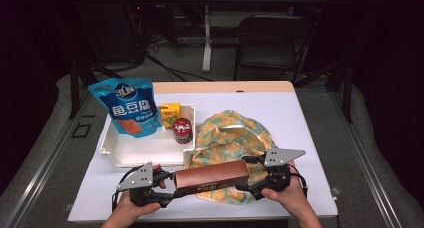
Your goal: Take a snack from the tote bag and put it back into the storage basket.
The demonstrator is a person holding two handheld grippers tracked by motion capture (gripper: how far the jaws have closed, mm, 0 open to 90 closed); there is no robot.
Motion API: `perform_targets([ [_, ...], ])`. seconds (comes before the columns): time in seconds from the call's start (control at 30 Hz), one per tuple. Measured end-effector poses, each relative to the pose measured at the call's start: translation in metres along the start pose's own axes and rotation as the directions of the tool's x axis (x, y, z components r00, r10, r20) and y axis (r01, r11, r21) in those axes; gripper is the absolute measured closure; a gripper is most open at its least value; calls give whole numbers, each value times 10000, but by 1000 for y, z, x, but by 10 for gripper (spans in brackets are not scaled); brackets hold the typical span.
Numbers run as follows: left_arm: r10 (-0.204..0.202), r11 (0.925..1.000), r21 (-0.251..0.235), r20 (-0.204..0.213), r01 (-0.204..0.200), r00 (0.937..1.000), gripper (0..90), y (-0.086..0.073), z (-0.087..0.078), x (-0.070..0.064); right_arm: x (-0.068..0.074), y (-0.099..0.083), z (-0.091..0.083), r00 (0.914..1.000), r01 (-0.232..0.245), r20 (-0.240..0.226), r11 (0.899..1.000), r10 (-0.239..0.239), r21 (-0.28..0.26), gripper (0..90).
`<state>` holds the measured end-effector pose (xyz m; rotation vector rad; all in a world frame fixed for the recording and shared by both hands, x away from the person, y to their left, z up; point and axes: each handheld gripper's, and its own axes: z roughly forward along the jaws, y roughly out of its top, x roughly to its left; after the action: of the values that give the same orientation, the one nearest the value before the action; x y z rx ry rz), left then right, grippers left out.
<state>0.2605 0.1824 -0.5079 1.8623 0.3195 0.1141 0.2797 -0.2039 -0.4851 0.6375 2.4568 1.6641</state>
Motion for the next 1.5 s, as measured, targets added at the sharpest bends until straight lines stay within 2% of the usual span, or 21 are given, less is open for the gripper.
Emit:
perform_targets([
  [0.17, -189, 9996, -215, -297, 182, 9994, 484, 1, -12, 7, -5, -6, -12, 9977, -398, 545, 9989, 411, -259, 93],
  [0.33, -295, 9993, -265, -631, 279, 9976, 485, -2, -22, 13, -11, -14, -19, 9893, -748, 1237, 9969, 774, -261, 97],
  [0.4, -365, 9990, -297, -624, 347, 9974, 485, -2, -27, 16, -12, -16, -20, 9856, -848, 1448, 9961, 874, -243, 105],
  [0.53, -385, 9988, -335, -877, 357, 9954, 485, -3, -40, 20, -12, -19, -19, 9829, -945, 1572, 9954, 955, -140, 110],
  [0.7, -509, 9973, -597, -1312, 434, 9900, 485, -4, -62, 25, -11, -20, -17, 9819, -904, 1673, 9959, 890, 7, 115],
  [0.77, -543, 9968, -675, -1667, 435, 9845, 485, -7, -69, 25, -11, -20, -17, 9812, -921, 1705, 9958, 903, 26, 116],
  [0.87, -573, 9975, -524, -1863, 483, 9808, 485, -12, -78, 26, -11, -21, -17, 9805, -927, 1748, 9957, 901, 68, 119],
  [0.9, -660, 9968, -581, -2053, 551, 9765, 485, -14, -80, 26, -11, -21, -17, 9802, -928, 1762, 9957, 902, 69, 120],
  [0.93, -676, 9969, -547, -2075, 574, 9759, 485, -16, -83, 28, -11, -21, -16, 9800, -942, 1769, 9955, 915, 65, 121],
  [0.97, -746, 9963, -574, -2240, 633, 9717, 485, -18, -87, 29, -11, -21, -16, 9803, -948, 1748, 9955, 920, 80, 121],
  [1.0, -791, 9960, -590, -2305, 672, 9698, 485, -19, -89, 30, -11, -21, -15, 9805, -918, 1757, 9957, 881, 132, 122],
  [1.03, -785, 9963, -515, -2248, 686, 9713, 485, -20, -93, 31, -11, -21, -15, 9801, -935, 1770, 9955, 896, 136, 122],
  [1.07, -842, 9958, -555, -2452, 728, 9658, 485, -22, -96, 32, -11, -21, -14, 9803, -915, 1772, 9957, 874, 151, 124],
  [1.13, -928, 9952, -542, -2516, 817, 9634, 485, -26, -103, 33, -11, -21, -13, 9811, -917, 1723, 9957, 877, 155, 125],
  [1.2, -966, 9949, -552, -2837, 844, 9540, 484, -29, -109, 34, -11, -22, -12, 9809, -934, 1732, 9954, 885, 204, 125],
  [1.27, -1038, 9944, -506, -2867, 932, 9524, 484, -32, -116, 36, -11, -22, -11, 9807, -947, 1734, 9953, 900, 191, 124],
  [1.33, -1158, 9930, -585, -3112, 1026, 9433, 484, -36, -121, 37, -11, -22, -12, 9803, -946, 1757, 9953, 900, 181, 125],
  [1.37, -1172, 9930, -503, -3118, 1068, 9429, 484, -38, -125, 38, -11, -22, -12, 9801, -943, 1770, 9954, 899, 164, 124],
  [1.4, -1206, 9926, -519, -3316, 1096, 9357, 484, -40, -127, 39, -11, -22, -12, 9799, -930, 1783, 9956, 889, 144, 124],
  [1.43, -1271, 9918, -523, -3286, 1164, 9359, 484, -43, -129, 40, -11, -22, -12, 9799, -922, 1791, 9956, 882, 143, 124],
  [1.5, -1354, 9908, -490, -3548, 1262, 9251, 483, -47, -133, 42, -11, -22, -12, 9797, -927, 1800, 9955, 882, 169, 124],
])
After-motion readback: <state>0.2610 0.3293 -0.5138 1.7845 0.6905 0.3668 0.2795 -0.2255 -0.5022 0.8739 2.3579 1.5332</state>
